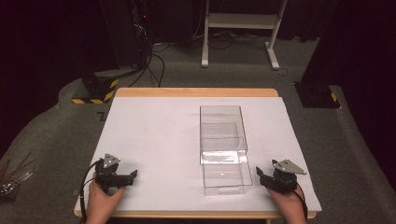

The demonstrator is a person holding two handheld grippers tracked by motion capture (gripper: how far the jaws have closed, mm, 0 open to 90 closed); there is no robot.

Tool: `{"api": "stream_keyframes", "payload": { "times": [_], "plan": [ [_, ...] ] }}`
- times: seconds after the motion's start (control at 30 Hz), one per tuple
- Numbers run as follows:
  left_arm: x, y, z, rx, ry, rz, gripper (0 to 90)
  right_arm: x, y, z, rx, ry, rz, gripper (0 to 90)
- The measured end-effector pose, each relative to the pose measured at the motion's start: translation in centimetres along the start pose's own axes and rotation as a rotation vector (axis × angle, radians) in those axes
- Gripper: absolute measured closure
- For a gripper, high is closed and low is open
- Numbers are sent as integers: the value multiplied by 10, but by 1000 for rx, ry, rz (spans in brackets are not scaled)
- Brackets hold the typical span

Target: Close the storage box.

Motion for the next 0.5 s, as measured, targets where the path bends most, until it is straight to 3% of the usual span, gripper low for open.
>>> {"api": "stream_keyframes", "payload": {
  "times": [0.5],
  "plan": [
    [0, 0, 0, 0, 1, 1, 7, 0, 1, -1, -3, -8, -4, 296]
  ]
}}
Point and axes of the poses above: each handheld gripper's, and its own axes: z roughly backward along the jaws, x roughly out of its underside, y roughly to its right, the point moved 4 cm from there along -z, roughly forward along the jaws, and after that the axes turned 13 degrees about -x, right-handed, at the moved point
